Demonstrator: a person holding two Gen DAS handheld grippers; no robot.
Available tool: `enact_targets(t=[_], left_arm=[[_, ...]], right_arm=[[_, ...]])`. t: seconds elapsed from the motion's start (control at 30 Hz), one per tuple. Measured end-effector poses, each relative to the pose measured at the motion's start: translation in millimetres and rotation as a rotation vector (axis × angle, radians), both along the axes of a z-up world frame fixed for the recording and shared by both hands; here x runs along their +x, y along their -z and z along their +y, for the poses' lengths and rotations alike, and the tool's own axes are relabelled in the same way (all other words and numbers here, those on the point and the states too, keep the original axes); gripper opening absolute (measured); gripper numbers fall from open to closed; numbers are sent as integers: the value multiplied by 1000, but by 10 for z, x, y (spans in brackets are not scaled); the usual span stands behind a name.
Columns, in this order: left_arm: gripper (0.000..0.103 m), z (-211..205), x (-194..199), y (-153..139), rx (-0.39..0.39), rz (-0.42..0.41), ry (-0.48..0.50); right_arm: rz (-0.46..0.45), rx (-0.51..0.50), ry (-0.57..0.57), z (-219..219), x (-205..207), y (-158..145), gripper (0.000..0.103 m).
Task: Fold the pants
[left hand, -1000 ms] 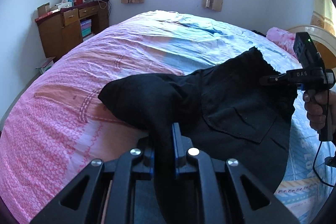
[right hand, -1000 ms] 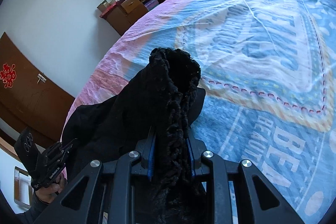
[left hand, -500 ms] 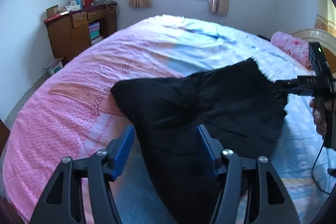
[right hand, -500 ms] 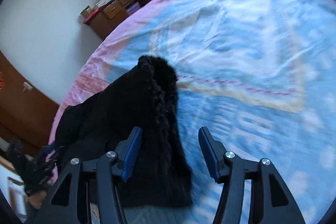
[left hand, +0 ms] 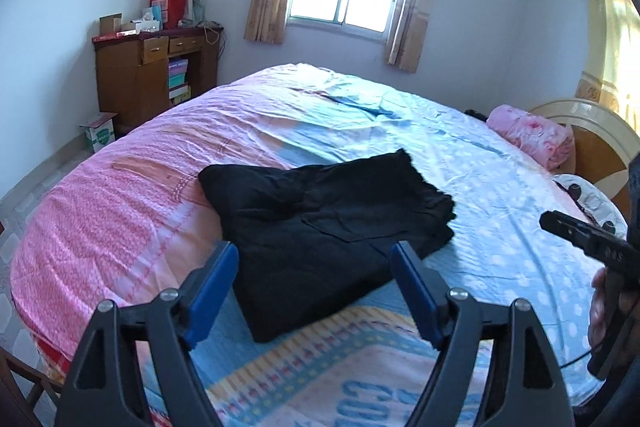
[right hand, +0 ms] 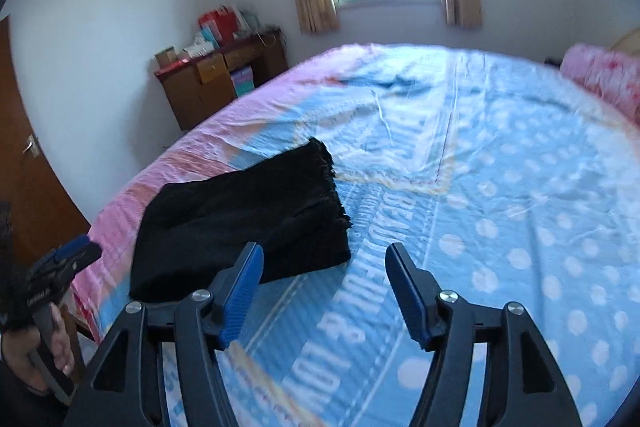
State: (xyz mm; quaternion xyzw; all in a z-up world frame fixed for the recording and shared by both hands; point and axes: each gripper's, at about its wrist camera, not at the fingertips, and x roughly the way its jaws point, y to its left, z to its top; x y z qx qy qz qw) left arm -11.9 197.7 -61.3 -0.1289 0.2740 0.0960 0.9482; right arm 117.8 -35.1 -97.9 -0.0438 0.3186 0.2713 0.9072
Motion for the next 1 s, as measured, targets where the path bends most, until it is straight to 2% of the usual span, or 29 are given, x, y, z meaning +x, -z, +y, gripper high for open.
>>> enact_targets(t=[0.13, 0.33, 0.53, 1.0], left_arm=[[88, -146, -70, -49, 37, -15, 8], [89, -378, -94, -96, 85, -30, 57], [89, -482, -99, -94, 103, -28, 80], [90, -444, -94, -76, 109, -16, 64]], right_arm=[[-46, 7, 8, -102, -319, -79, 66], [-99, 2, 39, -195, -598, -129, 66], [-111, -4, 50, -199, -661, -130, 66], [-109, 0, 47, -184, -707, -128, 66]])
